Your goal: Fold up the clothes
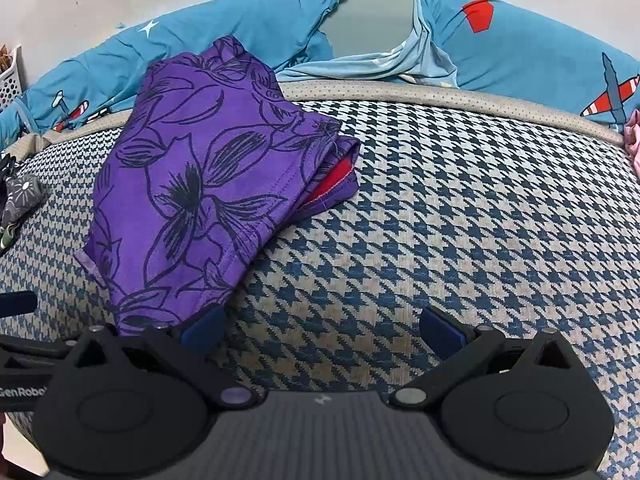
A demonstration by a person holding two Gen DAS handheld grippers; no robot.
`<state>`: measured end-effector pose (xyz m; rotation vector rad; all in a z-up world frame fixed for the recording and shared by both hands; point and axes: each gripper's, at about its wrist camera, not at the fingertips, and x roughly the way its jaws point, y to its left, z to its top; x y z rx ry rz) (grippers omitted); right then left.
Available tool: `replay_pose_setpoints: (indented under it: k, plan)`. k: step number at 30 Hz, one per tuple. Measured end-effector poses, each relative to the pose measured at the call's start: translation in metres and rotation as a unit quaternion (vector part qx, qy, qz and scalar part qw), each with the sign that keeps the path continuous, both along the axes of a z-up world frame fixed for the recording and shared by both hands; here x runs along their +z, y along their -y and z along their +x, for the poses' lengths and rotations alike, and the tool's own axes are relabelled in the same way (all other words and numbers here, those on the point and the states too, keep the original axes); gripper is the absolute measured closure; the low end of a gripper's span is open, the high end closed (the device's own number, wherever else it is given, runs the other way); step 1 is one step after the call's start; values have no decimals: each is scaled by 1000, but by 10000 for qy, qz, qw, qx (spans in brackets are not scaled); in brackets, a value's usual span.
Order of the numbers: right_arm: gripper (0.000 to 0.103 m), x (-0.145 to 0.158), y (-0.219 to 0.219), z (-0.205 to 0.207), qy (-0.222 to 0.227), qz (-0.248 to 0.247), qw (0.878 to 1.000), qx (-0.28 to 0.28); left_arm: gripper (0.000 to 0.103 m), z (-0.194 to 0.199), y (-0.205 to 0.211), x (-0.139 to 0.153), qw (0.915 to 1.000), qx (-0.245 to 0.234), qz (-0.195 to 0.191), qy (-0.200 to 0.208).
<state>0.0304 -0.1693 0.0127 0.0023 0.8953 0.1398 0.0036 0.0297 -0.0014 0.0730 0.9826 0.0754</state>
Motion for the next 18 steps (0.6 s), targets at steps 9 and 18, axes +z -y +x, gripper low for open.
replay_pose_setpoints:
  k: [9, 18]
  plan:
    - [0, -3, 1, 3, -88, 46, 9999, -31, 0, 7, -8, -6, 9997, 169, -100, -120]
    - [0, -3, 0, 4, -108, 52, 9999, -6, 0, 7, -4, -8, 9998, 145, -46, -125]
